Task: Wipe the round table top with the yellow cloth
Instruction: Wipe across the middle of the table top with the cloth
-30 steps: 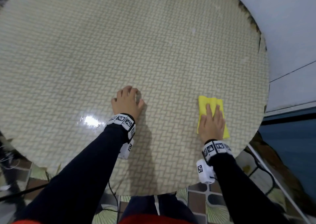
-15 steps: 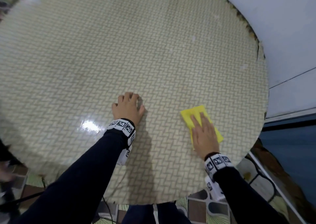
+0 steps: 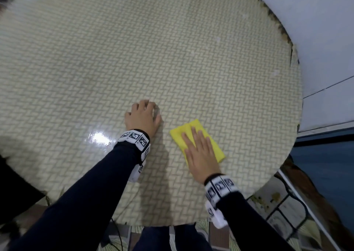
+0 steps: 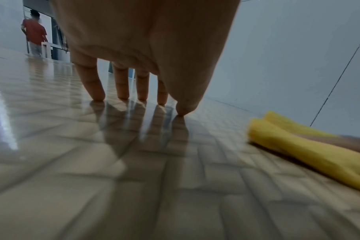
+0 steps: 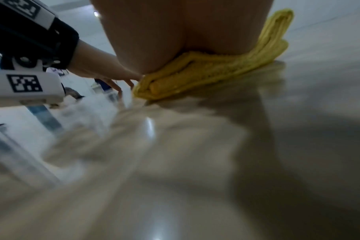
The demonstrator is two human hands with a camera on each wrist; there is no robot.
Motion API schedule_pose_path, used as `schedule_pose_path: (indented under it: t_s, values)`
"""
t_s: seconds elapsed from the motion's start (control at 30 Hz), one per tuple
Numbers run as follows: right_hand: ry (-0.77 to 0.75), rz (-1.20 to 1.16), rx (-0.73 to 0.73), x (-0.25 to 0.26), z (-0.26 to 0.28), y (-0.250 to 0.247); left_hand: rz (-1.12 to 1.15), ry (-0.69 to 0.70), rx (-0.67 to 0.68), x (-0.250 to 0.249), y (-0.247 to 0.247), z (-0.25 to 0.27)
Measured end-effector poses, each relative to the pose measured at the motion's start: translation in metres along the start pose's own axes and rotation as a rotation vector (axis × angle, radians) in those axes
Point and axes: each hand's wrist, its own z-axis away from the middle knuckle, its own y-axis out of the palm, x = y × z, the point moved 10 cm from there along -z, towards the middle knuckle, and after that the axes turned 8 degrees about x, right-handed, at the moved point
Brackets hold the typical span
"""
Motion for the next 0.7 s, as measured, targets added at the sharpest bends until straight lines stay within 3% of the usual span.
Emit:
schedule_pose_path:
  t_s: [0.07, 0.17, 0.27, 0.37, 0.43, 0.57, 0.7]
  values:
    - [0.059, -0.011, 0.01, -0.036, 0.022, 0.002, -0.009, 0.004, -0.001, -0.001, -0.003, 0.0]
    - [0.289, -0.069, -0.015, -0.102, 0.03, -0.013, -0.012, 0.02, 0.025, -0.004, -0.005, -0.002]
    - [0.546, -0.19, -0.037, -0.155, 0.017, -0.031, -0.029, 0.026, 0.042, -0.005, -0.009, -0.004]
    - [0.695, -0.241, -0.018, -0.175, -0.015, -0.048, -0.011, 0.048, 0.001, -0.004, -0.018, -0.011]
    - [0.669, -0.226, 0.009, -0.161, -0.046, -0.056, 0.011, 0.062, -0.039, -0.004, -0.022, -0.015]
    - [0.431, -0.141, 0.018, -0.091, -0.09, -0.058, 0.104, 0.034, -0.118, 0.003, -0.034, -0.028]
    - [0.116, -0.035, 0.075, -0.035, -0.057, -0.032, 0.13, 0.008, -0.148, 0.0, -0.038, -0.046]
